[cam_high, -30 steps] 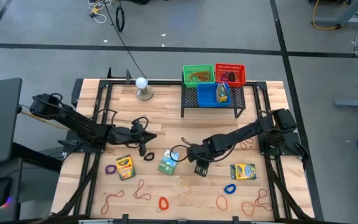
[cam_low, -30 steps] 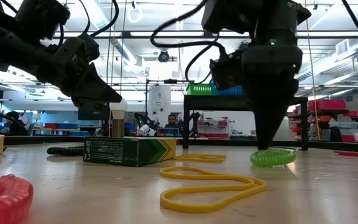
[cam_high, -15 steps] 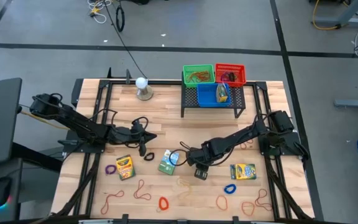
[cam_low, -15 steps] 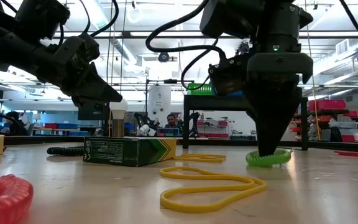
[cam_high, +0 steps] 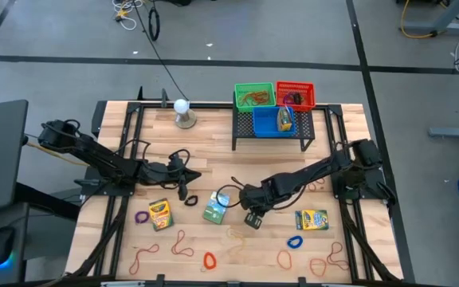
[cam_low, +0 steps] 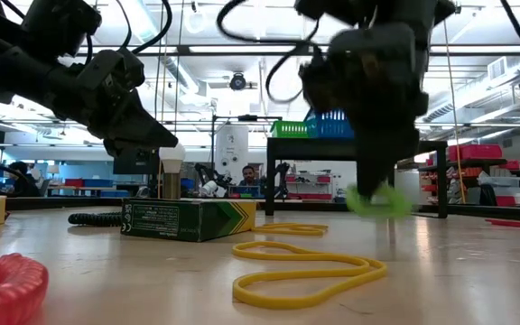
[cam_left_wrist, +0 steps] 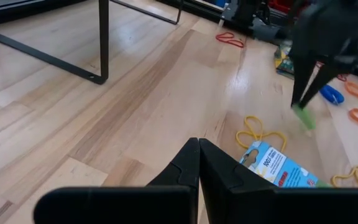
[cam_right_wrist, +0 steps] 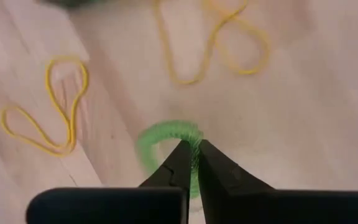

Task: Pick & Place Office Desk Supplies
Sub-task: Put the green spiral keychain into the red bin

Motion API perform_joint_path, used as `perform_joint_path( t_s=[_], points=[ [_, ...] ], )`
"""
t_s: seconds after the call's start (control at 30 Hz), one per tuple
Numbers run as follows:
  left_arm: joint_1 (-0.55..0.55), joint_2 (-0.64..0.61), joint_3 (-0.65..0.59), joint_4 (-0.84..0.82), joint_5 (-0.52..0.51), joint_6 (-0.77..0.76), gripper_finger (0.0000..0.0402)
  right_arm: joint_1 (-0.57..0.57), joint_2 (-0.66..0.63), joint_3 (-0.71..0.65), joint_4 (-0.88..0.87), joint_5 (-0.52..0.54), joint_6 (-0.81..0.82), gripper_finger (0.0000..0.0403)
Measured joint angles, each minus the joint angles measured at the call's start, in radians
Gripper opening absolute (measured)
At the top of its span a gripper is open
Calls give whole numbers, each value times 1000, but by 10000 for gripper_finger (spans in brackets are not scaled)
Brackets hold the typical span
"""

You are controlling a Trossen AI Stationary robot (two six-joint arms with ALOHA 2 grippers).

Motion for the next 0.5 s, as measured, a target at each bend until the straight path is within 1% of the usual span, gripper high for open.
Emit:
perform_joint_path(
  t_s=[0.2, 0.33, 0.5],
  points=[
    [0, 0, 0, 18, 0, -24, 8, -3, -141, 0, -31, 90, 113, 10],
    [0, 0, 0, 48, 3, -43, 8, -10, -245, 0, -72, 144, 208, 14],
    [2, 0, 0, 44, -4, 21, 8, -29, -362, 24, -104, 200, 245, 13]
  ],
)
